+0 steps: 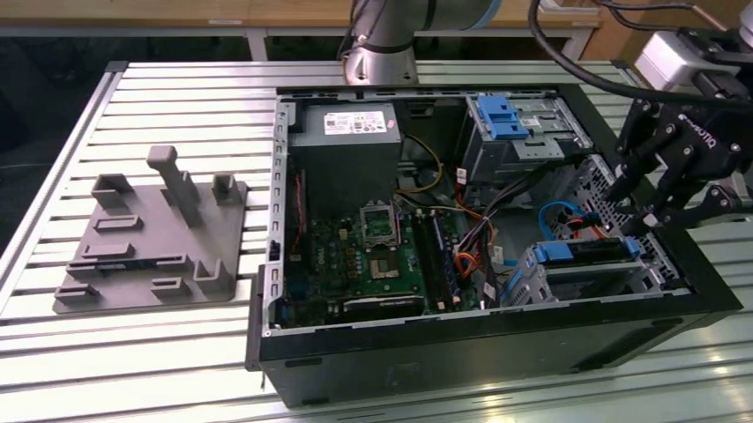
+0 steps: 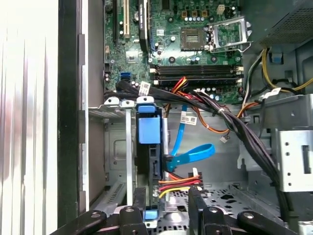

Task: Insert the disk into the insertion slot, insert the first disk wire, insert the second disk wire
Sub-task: 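Insert the second disk wire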

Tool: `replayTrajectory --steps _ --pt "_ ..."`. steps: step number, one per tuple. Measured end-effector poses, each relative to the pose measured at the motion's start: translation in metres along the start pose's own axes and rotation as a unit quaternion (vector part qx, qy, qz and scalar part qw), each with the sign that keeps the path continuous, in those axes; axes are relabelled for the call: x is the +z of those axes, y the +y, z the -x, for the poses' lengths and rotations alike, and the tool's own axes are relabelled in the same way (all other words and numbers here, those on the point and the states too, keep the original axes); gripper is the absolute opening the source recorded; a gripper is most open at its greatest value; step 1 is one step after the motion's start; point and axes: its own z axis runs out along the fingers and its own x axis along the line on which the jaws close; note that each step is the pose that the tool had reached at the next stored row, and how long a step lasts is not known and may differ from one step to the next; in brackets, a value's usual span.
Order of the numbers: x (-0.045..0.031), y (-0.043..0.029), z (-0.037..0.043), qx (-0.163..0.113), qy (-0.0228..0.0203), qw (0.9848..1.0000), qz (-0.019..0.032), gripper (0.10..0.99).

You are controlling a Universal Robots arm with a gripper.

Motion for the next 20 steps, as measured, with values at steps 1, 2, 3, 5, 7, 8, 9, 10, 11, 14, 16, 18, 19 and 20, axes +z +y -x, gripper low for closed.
replayTrajectory --steps 1,2,3,5,7,8,9,10,11,14,16,18,19,20 --pt "-0.0018 0.0003 0.0027 0.000 0.0015 1.0000 0.0000 0.475" --pt "-0.0033 0.0005 0.0050 0.000 0.0031 1.0000 0.0000 0.475" --pt "-0.0044 0.0007 0.0072 0.000 0.0045 1.0000 -0.0001 0.475" --pt "-0.0045 0.0006 0.0100 0.000 0.0090 1.0000 -0.0001 0.475" --pt "-0.0044 0.0005 0.0123 0.000 0.0121 0.9999 -0.0001 0.475" --pt "-0.0044 0.0007 0.0129 -0.001 0.0153 0.9999 -0.0003 0.475" --pt "-0.0045 0.0008 0.0131 -0.006 0.0178 0.9998 -0.0004 0.475" --pt "-0.0044 0.0010 0.0131 -0.012 0.0198 0.9997 -0.0005 0.475" --pt "-0.0043 0.0011 0.0131 -0.020 0.0216 0.9996 -0.0005 0.475" --pt "-0.0044 0.0013 0.0131 -0.046 0.0264 0.9986 -0.0009 0.475" --pt "-0.0044 0.0019 0.0133 -0.059 0.0299 0.9978 -0.0011 0.475" --pt "-0.0039 0.0023 0.0143 -0.065 0.0340 0.9973 -0.0013 0.475" --pt "-0.0036 0.0026 0.0149 -0.066 0.0365 0.9971 -0.0017 0.475" --pt "-0.0033 0.0030 0.0155 -0.067 0.0397 0.9970 -0.0022 0.475"
